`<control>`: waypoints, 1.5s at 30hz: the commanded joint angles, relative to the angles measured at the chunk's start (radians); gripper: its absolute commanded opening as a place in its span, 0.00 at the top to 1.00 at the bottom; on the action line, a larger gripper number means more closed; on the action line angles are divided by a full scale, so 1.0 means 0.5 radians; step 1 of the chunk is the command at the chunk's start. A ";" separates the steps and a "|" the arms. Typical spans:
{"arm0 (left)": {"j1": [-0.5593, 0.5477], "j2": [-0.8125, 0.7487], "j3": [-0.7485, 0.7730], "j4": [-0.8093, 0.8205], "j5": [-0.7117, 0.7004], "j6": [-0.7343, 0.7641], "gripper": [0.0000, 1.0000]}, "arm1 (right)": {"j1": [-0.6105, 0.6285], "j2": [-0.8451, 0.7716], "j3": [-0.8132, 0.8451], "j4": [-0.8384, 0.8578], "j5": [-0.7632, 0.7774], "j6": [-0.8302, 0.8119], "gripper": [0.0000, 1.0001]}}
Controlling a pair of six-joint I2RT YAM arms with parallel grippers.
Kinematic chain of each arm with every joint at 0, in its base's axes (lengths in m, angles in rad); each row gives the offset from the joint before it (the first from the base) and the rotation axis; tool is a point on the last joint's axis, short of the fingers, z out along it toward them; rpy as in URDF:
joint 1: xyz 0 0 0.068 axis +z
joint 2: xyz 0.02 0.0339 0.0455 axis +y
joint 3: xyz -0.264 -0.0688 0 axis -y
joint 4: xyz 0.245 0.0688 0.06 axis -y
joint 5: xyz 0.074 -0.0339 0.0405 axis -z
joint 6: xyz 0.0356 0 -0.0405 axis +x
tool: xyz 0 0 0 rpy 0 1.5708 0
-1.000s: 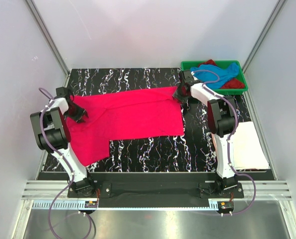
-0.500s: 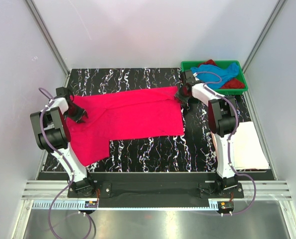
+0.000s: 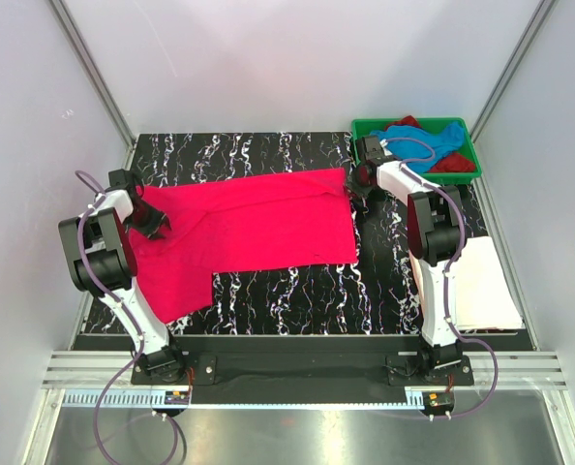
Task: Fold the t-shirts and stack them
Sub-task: Fold the tshirt
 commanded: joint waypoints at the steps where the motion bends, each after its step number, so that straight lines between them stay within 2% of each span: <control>1: 0.014 0.008 0.032 -0.037 -0.074 0.048 0.63 | 0.002 -0.103 0.025 0.012 0.030 -0.047 0.71; 7: 0.014 0.011 0.032 -0.027 -0.071 0.048 0.63 | 0.027 -0.211 -0.039 0.025 0.024 -0.063 0.66; 14: 0.017 0.021 0.069 -0.040 -0.061 0.045 0.63 | 0.036 -0.168 -0.018 0.031 -0.025 -0.017 0.66; 39: 0.017 0.033 0.094 -0.058 -0.061 0.045 0.63 | 0.027 0.028 -0.006 0.071 -0.080 0.143 0.73; 42: 0.020 0.033 0.097 -0.070 -0.070 0.055 0.63 | 0.021 0.031 -0.009 0.074 -0.068 0.131 0.76; 45: 0.023 0.039 0.090 -0.073 -0.071 0.055 0.63 | 0.024 0.031 0.025 0.062 -0.059 0.075 0.88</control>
